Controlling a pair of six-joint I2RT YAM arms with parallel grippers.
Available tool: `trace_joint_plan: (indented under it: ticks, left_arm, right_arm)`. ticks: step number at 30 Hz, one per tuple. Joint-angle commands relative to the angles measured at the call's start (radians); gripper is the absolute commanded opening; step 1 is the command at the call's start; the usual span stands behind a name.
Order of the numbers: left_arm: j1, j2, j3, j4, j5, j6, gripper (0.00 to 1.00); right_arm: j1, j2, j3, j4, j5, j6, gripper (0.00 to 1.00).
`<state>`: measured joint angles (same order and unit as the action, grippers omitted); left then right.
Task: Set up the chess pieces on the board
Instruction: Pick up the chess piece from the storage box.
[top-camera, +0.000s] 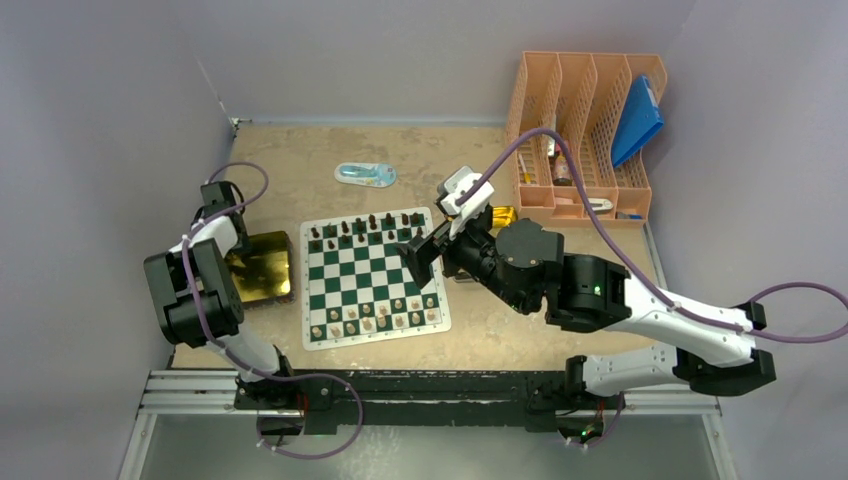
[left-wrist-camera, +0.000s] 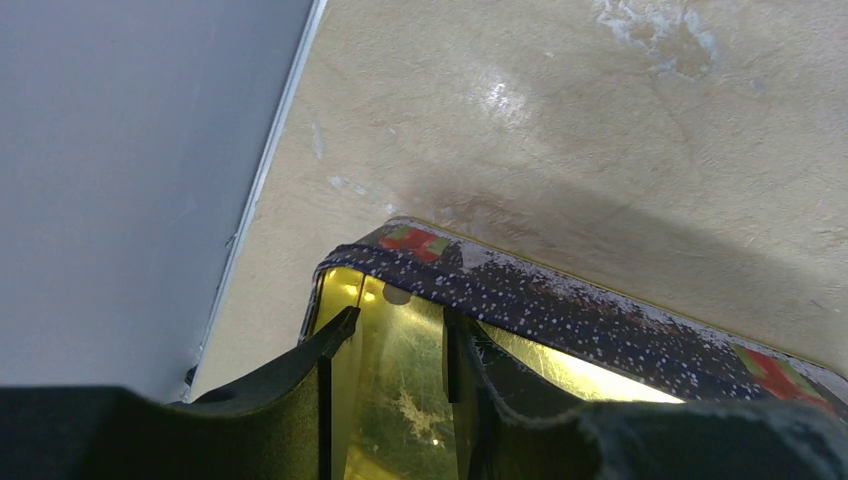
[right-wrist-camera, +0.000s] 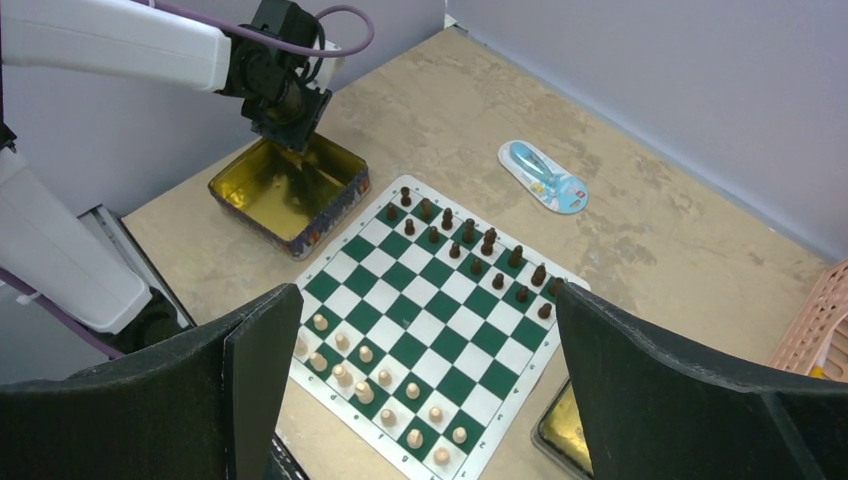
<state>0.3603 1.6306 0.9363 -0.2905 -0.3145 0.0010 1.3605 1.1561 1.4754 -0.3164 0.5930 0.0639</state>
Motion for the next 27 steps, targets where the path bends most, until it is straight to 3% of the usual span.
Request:
trace_joint_plan:
  ticks: [1, 17, 27]
  left_arm:
    - [0.015, 0.027, 0.018, 0.062, 0.017, 0.037, 0.34]
    - [0.016, 0.084, 0.010, 0.112, 0.046, 0.028, 0.27]
    - [0.017, 0.041, -0.037, 0.198, 0.046, 0.117, 0.26]
  right_arm:
    - [0.002, 0.008, 0.026, 0.035, 0.016, -0.014, 0.99]
    - [0.002, 0.021, 0.018, 0.043, 0.033, -0.036, 0.99]
    - [0.002, 0.024, 0.019, 0.045, 0.029, -0.041, 0.99]
